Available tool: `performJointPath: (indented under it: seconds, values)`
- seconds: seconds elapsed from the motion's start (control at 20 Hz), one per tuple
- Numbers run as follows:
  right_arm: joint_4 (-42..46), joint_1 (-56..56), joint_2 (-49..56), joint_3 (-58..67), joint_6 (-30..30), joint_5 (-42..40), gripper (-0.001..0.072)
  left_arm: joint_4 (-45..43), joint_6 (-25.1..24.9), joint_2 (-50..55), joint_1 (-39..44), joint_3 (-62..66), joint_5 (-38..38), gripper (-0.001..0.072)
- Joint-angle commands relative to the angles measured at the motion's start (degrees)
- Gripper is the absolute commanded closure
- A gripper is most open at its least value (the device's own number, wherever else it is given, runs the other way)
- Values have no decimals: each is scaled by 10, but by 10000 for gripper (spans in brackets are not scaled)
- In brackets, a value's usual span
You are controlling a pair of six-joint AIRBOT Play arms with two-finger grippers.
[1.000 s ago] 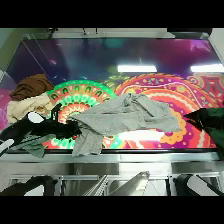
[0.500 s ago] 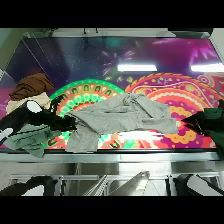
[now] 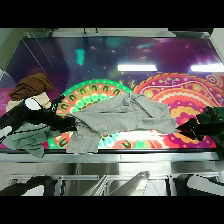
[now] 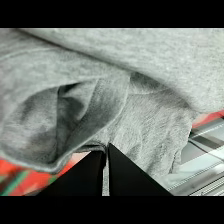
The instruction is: Fold the shirts.
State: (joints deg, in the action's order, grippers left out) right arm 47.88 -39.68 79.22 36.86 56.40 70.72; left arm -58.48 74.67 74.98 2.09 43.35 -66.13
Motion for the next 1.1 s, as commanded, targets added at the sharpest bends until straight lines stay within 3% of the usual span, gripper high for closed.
performJointPath:
  seconds: [0.0, 0.2, 0.3, 0.4, 0.5, 0.6, 0.8, 0.95, 1.05]
  values:
    - [-2, 22, 34, -1, -23, -20, 349, 1, -2, 0, 0, 1, -8, 681]
    - [-36, 47, 52, 0, -55, -28, 353, 1, -2, 0, 0, 1, -13, 681]
    - [-36, 45, 52, 10, -55, -28, 645, 0, -3, 0, 0, 1, -13, 681]
    - [-38, 44, 52, 26, -53, -13, 693, 1, -3, 0, 0, 1, -13, 681]
    - [-72, 44, 50, 46, -55, 21, 694, 2, -3, 0, 0, 4, -17, 682]
    - [-122, 45, 30, 67, -57, 72, 694, 24, -14, -4, 0, 36, -78, 682]
    - [-341, 44, -94, 144, -85, 183, 695, 202, -79, -88, -15, 168, -212, 683]
    - [-495, 38, -240, 262, -84, 151, 694, 373, -112, -189, -79, 309, -182, 683]
    - [-516, 17, -327, 354, -84, 56, 695, 424, -114, -254, -150, 412, -126, 683]
